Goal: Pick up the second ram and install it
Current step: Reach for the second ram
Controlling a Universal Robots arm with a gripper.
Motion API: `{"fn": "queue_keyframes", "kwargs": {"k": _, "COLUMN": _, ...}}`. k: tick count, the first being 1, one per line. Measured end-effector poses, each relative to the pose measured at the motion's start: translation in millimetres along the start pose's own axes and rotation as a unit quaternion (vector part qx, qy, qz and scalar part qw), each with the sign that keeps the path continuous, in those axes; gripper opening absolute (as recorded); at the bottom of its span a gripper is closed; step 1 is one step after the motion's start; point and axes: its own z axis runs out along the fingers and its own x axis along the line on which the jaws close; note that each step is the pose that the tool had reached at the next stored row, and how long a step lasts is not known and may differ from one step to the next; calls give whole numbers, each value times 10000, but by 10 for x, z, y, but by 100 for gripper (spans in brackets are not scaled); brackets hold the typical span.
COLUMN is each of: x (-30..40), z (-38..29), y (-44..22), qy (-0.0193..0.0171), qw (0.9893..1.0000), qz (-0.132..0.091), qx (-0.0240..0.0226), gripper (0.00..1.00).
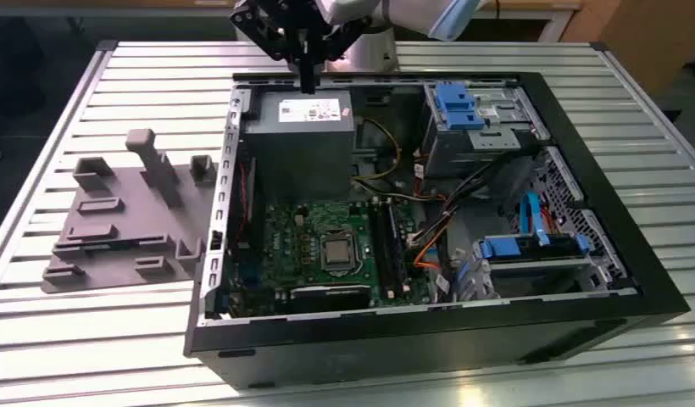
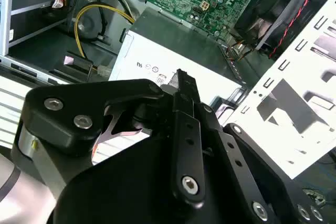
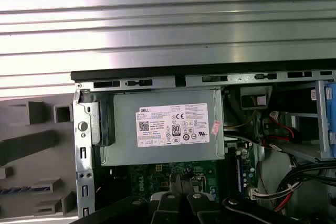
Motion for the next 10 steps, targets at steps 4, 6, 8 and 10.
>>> {"fn": "queue_keyframes", "kwargs": {"k": 4, "x": 1, "z": 0, "y": 0, "qy": 0, "qw": 10000, "qz": 0, "qx": 0, "gripper": 11}}
{"fn": "queue_keyframes", "kwargs": {"k": 6, "x": 5, "z": -1, "y": 0, "qy": 0, "qw": 10000, "qz": 0, "qx": 1, "gripper": 11}}
{"fn": "queue_keyframes", "kwargs": {"k": 8, "x": 11, "z": 0, "y": -1, "qy": 0, "qw": 10000, "qz": 0, "qx": 0, "gripper": 11}}
{"fn": "queue_keyframes", "kwargs": {"k": 10, "x": 20, "z": 0, "y": -2, "qy": 0, "qw": 10000, "qz": 0, "qx": 0, "gripper": 11}}
